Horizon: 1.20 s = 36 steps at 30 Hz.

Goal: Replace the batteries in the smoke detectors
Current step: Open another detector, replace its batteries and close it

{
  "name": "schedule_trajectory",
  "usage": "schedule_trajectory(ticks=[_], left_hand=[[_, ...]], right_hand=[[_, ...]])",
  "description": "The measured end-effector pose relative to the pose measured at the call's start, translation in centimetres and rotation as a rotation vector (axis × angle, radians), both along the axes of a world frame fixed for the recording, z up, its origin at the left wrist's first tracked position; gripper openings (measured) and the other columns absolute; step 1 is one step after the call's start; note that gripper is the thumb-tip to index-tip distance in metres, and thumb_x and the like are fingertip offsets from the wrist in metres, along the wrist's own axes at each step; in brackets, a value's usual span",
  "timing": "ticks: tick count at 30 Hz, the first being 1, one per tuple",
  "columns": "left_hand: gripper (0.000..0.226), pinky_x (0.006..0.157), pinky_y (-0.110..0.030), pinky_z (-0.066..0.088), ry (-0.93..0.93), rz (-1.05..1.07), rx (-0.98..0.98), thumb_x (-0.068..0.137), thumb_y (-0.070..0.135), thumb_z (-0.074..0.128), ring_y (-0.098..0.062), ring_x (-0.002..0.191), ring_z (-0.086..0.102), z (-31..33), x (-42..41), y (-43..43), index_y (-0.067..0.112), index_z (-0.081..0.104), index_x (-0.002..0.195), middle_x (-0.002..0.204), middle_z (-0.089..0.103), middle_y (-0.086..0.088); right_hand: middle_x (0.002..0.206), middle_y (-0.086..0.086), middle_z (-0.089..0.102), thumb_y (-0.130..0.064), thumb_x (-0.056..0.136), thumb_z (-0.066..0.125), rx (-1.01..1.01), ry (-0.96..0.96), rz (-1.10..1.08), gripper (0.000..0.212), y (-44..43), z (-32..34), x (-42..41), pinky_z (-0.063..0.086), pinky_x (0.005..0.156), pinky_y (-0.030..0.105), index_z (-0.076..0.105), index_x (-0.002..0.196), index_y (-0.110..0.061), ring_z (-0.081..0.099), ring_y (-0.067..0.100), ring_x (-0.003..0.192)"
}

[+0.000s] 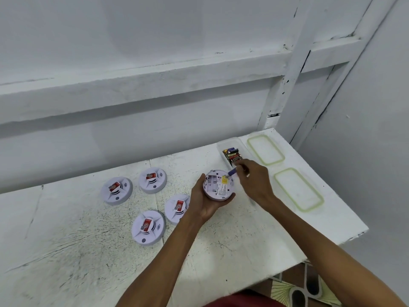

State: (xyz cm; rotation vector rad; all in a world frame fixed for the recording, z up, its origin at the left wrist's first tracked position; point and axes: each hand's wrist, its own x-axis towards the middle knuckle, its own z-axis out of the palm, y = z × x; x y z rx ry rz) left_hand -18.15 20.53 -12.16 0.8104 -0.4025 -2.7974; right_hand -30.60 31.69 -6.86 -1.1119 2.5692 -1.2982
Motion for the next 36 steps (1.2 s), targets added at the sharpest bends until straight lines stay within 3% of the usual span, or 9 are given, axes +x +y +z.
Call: schedule_trajectory(ticks=[6, 9, 12, 16, 20, 24, 27, 31, 36], left_hand=[[0.057, 0.098, -0.065, 0.046, 0.022, 0.000, 0.006, 0.086, 0.043, 0.060, -0.045, 0.123, 0.056, -0.3, -0.1, 0.3, 0.009, 0.061, 0.132, 0.136, 0.061, -0.025], [0.050, 0.088, -0.070, 0.048, 0.037, 0.004, 0.035, 0.093, 0.043, 0.056, -0.045, 0.122, 0.055, -0.4, -0.5, 0.4, 0.009, 0.063, 0.128, 0.132, 0.064, -0.025], [0.048, 0.086, -0.072, 0.048, 0.028, 0.007, 0.047, 0.101, 0.045, 0.049, -0.046, 0.122, 0.055, -0.7, -0.7, 0.5, 0.009, 0.062, 0.131, 0.133, 0.062, -0.025], [0.051, 0.091, -0.068, 0.049, 0.029, 0.001, 0.021, 0.095, 0.044, 0.055, -0.045, 0.125, 0.055, -0.5, -0.7, 0.6, 0.011, 0.061, 0.132, 0.138, 0.060, -0.025], [0.051, 0.100, -0.067, 0.044, 0.025, 0.004, 0.028, 0.089, 0.042, 0.058, -0.045, 0.124, 0.054, -0.2, -0.4, 0.5, 0.010, 0.063, 0.129, 0.136, 0.061, -0.025], [0.046, 0.103, -0.067, 0.038, 0.014, 0.024, 0.055, 0.101, 0.043, 0.049, -0.045, 0.124, 0.054, -0.4, 0.0, 0.1, 0.010, 0.063, 0.128, 0.136, 0.061, -0.025], [0.046, 0.102, -0.067, 0.039, 0.004, 0.032, 0.056, 0.102, 0.043, 0.048, -0.046, 0.127, 0.052, -0.3, 0.1, -0.1, 0.010, 0.062, 0.130, 0.141, 0.058, -0.025], [0.045, 0.103, -0.067, 0.038, -0.008, 0.036, 0.042, 0.103, 0.043, 0.047, -0.046, 0.123, 0.054, 0.2, -0.2, -0.2, 0.008, 0.064, 0.125, 0.135, 0.061, -0.026], [0.043, 0.104, -0.065, 0.040, -0.039, 0.045, 0.014, 0.103, 0.042, 0.049, -0.046, 0.125, 0.053, 0.5, -0.2, -0.3, 0.008, 0.064, 0.125, 0.138, 0.059, -0.026]], right_hand=[[0.081, 0.002, 0.065, -0.021, 0.095, 0.060, 0.195, -0.199, -0.233, 0.012, 4.4, -1.9, -3.5, 0.037, 0.053, 0.014, 0.058, 0.101, -0.011, 0.057, 0.004, 0.066], [0.076, 0.008, 0.063, -0.020, 0.095, 0.059, 0.340, -0.172, -0.258, 0.015, 6.2, -3.0, -4.4, 0.035, 0.049, 0.023, 0.057, 0.094, -0.005, 0.059, 0.017, 0.065], [0.080, 0.013, 0.060, -0.019, 0.096, 0.056, 0.508, -0.160, -0.251, 0.017, 7.0, -3.7, -4.3, 0.036, 0.051, 0.028, 0.055, 0.090, -0.003, 0.058, 0.026, 0.073], [0.069, 0.016, 0.062, -0.020, 0.094, 0.058, 0.610, -0.215, -0.219, 0.031, 6.9, -4.7, -4.4, 0.058, 0.062, 0.037, 0.052, 0.067, -0.005, 0.068, 0.031, 0.070], [0.080, 0.017, 0.073, -0.008, 0.084, 0.064, 0.798, -0.240, -0.148, 0.033, 6.9, -4.8, -3.8, 0.056, 0.066, 0.033, 0.045, 0.057, -0.009, 0.068, 0.029, 0.074], [0.090, 0.020, 0.071, -0.010, 0.085, 0.068, 0.845, -0.316, -0.145, 0.023, 6.3, -4.1, -3.7, 0.051, 0.055, 0.029, 0.047, 0.076, -0.007, 0.069, 0.029, 0.080], [0.104, 0.017, 0.064, -0.007, 0.072, 0.082, 0.929, -0.258, -0.105, 0.043, 5.9, -3.3, -3.6, 0.045, 0.051, 0.027, 0.049, 0.100, -0.002, 0.064, 0.027, 0.089], [0.095, 0.017, 0.062, -0.004, 0.090, 0.052, 0.698, -0.104, -0.112, 0.011, 4.8, -3.0, -4.0, 0.057, 0.068, 0.040, 0.060, 0.098, -0.002, 0.063, 0.029, 0.081], [0.076, 0.015, 0.066, -0.014, 0.097, 0.050, 0.489, 0.021, -0.057, 0.017, 2.1, -2.0, -4.2, 0.057, 0.060, 0.042, 0.062, 0.091, -0.004, 0.062, 0.029, 0.066]])
